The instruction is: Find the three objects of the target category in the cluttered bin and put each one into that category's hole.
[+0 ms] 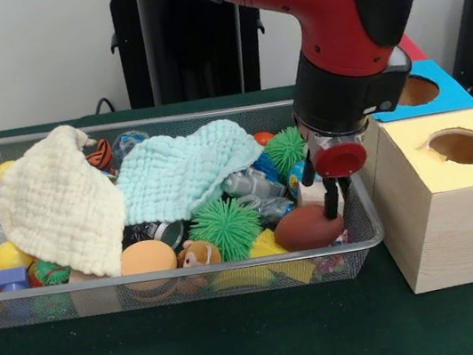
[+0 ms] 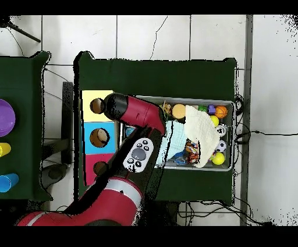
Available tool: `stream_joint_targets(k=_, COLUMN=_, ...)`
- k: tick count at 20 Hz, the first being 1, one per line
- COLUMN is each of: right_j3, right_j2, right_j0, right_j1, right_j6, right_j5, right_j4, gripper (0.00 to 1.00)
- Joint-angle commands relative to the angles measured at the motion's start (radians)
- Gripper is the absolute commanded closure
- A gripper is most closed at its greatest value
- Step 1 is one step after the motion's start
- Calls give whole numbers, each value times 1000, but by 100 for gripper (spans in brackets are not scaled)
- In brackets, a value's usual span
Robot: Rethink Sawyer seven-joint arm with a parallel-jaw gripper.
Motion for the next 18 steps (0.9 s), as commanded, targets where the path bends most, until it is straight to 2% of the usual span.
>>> stream_joint_targets(k=1, right_j3=-6, right_j2=77, right_j0=12, right_j1=129, right_j6=235, right_j5=-34, right_j4=38, gripper=0)
stream_joint_targets(k=8, right_j3=-57, right_j2=58, right_j0=9, right_j1=153, right_j6=237, right_j5=-3, right_j4=46, gripper=0)
stream_joint_targets(k=18, right_j3=-32, right_j2=57, right_j0=-5, right_j1=140, right_j6=197, right_j5=-26, right_j4=33, gripper=0)
